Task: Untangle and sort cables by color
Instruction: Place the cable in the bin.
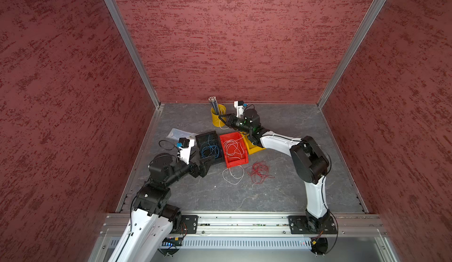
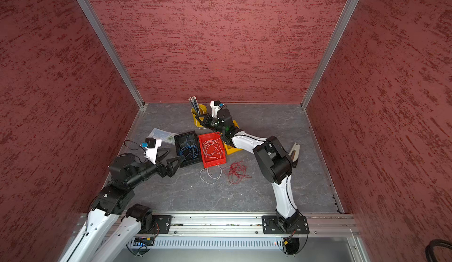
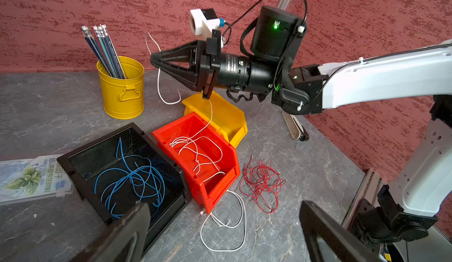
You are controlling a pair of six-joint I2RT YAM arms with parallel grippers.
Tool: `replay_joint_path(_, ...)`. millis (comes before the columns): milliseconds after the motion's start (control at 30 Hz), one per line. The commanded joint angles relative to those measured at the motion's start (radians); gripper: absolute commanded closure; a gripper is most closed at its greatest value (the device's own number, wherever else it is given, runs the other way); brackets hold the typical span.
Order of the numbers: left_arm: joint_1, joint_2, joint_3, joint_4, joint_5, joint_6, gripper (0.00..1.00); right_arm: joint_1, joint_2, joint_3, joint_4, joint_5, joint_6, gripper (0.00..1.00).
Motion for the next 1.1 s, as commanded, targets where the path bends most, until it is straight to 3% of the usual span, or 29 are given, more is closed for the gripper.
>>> replay_joint_path(0, 0.008, -0.012, -0.008, 0.007, 0.003, 0.001, 0.00, -0.006, -0.040, -0.098, 0.028, -0.003, 0.047, 1.00)
replay_joint_path(133, 0.008, -0.016, -0.016, 0.011, 0.003, -0.002, 0.00, -0.008, -0.088, -0.215, -0.046, 0.033, 0.039, 1.00)
replay_joint_path(267, 0.008, -0.011, -0.018, 0.025, 0.015, -0.007, 0.00, -0.009, -0.112, -0.227, -0.179, 0.068, -0.022, 1.00)
replay_joint_path(500, 0.008, -0.005, -0.012, 0.037, 0.016, -0.010, 0.00, -0.007, -0.101, -0.080, -0.583, 0.144, -0.160, 1.00)
replay_joint_path(767, 0.010, -0.038, -0.028, 0.022, 0.002, -0.013, 0.00, 0.050, -0.066, 0.036, -0.808, 0.187, -0.291, 1.00)
replay_joint_path(900, 0.009, -0.039, -0.025, 0.020, -0.005, -0.015, 0.00, 0.069, -0.056, 0.076, -0.875, 0.205, -0.322, 0.85)
replay_joint_path(967, 0.009, -0.044, -0.025, 0.019, -0.009, -0.019, 0.00, 0.077, -0.043, 0.102, -0.905, 0.209, -0.337, 0.68)
replay_joint_path(1067, 0.011, -0.057, -0.031, 0.015, -0.014, -0.026, 0.00, 0.084, -0.028, 0.150, -0.939, 0.211, -0.366, 0.61)
